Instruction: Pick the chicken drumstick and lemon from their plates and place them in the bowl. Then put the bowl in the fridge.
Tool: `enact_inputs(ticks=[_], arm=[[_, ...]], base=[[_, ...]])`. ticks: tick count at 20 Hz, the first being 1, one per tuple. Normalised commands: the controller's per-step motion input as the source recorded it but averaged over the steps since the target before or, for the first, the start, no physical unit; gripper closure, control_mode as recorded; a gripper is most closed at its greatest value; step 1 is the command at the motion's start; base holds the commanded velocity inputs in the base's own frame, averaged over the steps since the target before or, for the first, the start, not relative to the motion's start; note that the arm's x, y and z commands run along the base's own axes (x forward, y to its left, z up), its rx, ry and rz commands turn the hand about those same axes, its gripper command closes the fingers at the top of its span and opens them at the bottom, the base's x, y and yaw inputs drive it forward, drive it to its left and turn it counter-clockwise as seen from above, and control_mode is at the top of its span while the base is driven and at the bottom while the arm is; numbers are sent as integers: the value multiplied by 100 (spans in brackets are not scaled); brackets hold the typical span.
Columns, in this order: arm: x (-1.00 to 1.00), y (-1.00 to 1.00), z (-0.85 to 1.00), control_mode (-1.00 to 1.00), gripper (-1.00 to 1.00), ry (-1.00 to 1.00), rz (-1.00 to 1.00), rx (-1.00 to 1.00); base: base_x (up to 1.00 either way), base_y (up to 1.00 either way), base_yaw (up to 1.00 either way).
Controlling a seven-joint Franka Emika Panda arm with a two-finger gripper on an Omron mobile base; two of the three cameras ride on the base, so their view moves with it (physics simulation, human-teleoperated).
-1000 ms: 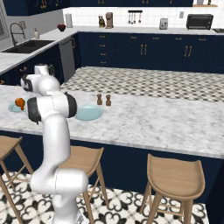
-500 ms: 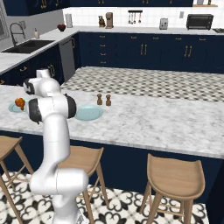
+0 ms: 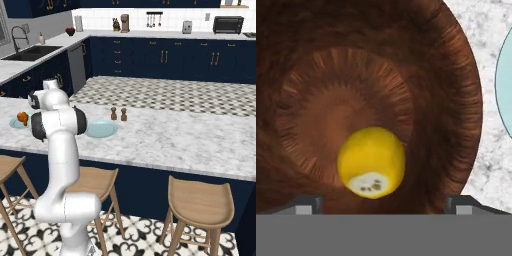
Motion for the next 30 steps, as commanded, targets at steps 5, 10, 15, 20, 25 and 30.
enact_inputs(ticks=[5,10,15,20,25,30], arm=[[-37,-6,36,-100,-100,-14,-1,0],[-95,-73,21,-100,-100,-20,-4,19],[-100,-93,30,-100,-100,-15,0,22],[-97,-75,63,-100,-100,-1,0,-1],[-51,-68,52,-100,-100,-5,0,-8],[-31,-64,6,-100,-100,-5,0,-1]], base=[[0,0,0],[0,0,0],[0,0,0],[0,0,0],[0,0,0],[0,0,0]])
